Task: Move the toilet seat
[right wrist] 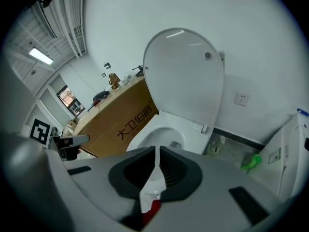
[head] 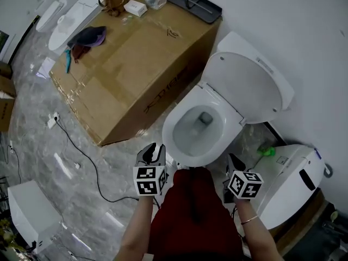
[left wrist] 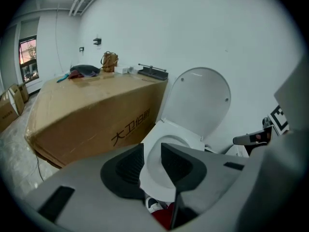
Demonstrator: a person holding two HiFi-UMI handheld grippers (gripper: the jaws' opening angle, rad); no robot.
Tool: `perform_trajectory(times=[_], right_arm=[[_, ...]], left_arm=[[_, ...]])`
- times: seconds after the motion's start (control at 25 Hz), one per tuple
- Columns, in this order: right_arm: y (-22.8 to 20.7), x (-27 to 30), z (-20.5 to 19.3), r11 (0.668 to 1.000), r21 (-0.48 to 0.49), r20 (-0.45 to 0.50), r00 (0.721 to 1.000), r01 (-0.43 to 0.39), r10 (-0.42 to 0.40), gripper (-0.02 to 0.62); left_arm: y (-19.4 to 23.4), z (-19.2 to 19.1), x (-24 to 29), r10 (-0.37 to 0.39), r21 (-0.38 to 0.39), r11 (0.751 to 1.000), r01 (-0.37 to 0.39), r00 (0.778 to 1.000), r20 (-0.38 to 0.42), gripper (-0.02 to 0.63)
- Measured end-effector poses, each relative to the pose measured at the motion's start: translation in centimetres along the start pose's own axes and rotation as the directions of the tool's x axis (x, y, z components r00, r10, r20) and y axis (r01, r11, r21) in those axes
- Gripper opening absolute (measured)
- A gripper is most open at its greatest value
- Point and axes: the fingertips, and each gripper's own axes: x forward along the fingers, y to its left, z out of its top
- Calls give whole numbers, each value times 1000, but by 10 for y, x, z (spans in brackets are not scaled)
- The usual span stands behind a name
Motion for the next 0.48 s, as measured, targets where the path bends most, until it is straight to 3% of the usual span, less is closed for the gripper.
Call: perform_trajectory(times=[0.28,0.48], right_arm=[[-22,41,-52,994,106,-137,991,14,0,25],[-33,67,-86,988,155,-207,978,21,11,107]], left_arm=[[8,-57,43,4,-52,999,-11,992,-127,107],[18,-88,70,1,-99,995,-19,983,-183,124]])
